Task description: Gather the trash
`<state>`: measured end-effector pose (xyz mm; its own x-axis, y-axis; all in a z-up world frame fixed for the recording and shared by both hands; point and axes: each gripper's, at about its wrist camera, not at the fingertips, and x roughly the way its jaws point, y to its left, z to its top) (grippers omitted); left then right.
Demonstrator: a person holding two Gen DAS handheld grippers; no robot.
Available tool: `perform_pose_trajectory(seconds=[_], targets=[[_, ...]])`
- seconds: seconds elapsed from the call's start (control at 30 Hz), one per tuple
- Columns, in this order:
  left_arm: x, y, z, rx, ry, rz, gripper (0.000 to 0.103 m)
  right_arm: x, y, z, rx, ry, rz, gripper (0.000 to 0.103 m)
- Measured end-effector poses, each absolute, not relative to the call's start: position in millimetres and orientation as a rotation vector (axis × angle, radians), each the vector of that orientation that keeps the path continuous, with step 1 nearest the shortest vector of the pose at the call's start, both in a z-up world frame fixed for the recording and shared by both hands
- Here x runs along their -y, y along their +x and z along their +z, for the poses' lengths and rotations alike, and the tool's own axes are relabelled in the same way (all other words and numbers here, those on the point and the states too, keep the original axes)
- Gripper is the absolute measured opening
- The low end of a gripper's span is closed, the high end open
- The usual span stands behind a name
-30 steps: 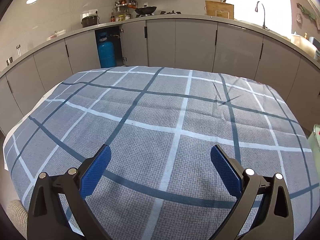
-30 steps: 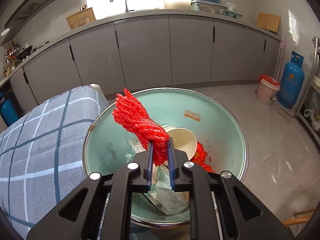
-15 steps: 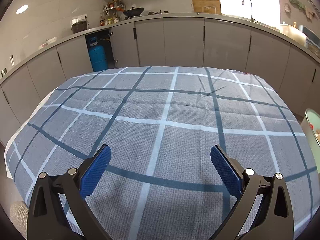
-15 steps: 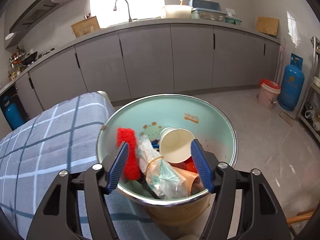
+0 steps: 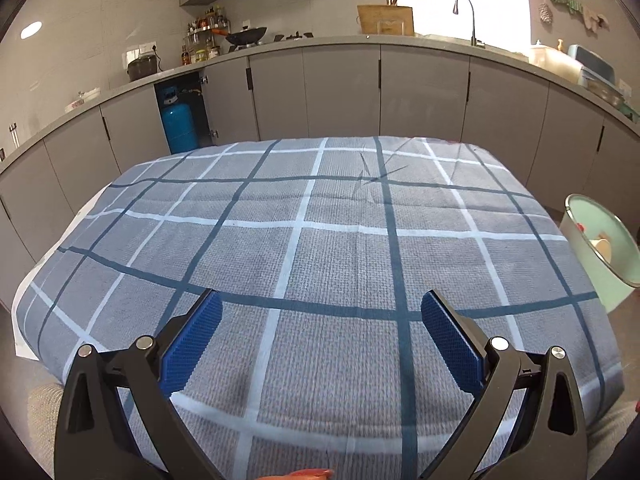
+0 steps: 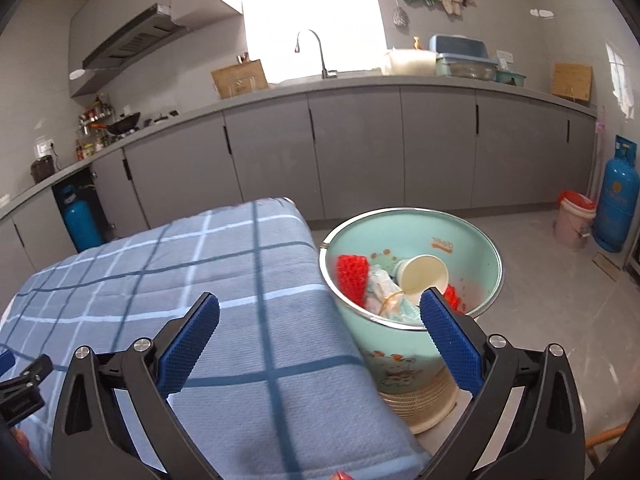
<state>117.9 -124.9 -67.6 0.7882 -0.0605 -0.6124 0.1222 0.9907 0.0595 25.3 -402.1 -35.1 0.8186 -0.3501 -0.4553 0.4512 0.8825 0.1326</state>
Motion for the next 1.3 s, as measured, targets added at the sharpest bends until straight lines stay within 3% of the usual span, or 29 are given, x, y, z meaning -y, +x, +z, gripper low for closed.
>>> perform_pose_trajectory(seconds=[0.47, 1.3], targets=[[107, 57, -28, -0.550, 0.089, -0.132, 0.098, 323, -32, -12, -0.383, 0.118, -0.381, 0.099], [113, 43, -22, -0.525, 0.075, -0.182, 0.098, 321, -45, -8, -0.369, 0.088, -0.383, 0.099]])
